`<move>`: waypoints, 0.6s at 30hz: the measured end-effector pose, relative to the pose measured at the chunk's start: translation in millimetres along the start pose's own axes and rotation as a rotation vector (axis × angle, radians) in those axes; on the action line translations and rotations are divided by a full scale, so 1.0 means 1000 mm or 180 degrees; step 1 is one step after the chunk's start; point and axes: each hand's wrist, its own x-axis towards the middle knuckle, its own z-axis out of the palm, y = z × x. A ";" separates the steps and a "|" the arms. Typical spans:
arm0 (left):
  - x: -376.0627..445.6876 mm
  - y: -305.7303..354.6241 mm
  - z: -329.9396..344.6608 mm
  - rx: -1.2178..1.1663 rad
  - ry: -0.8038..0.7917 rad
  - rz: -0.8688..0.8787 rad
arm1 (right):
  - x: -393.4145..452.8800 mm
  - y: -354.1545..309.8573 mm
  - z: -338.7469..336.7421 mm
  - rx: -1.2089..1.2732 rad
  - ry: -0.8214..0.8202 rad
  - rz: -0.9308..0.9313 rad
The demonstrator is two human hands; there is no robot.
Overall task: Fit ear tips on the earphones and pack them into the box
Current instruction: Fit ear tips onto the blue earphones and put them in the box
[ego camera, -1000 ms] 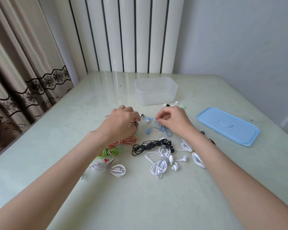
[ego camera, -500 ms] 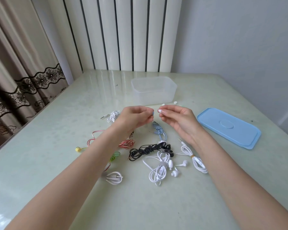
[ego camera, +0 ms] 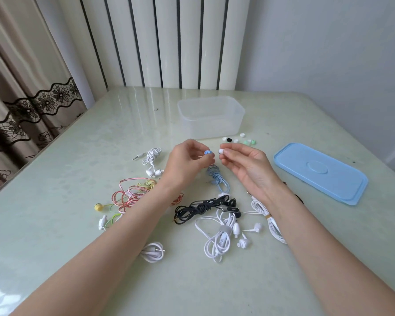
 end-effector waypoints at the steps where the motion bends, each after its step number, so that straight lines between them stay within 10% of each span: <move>1: 0.000 -0.002 0.000 0.0055 0.0016 0.0059 | 0.000 0.000 0.000 0.0036 0.0014 -0.0005; 18: -0.003 -0.003 0.004 0.0492 0.0073 0.0192 | -0.002 0.008 0.000 -0.1019 -0.0002 -0.0346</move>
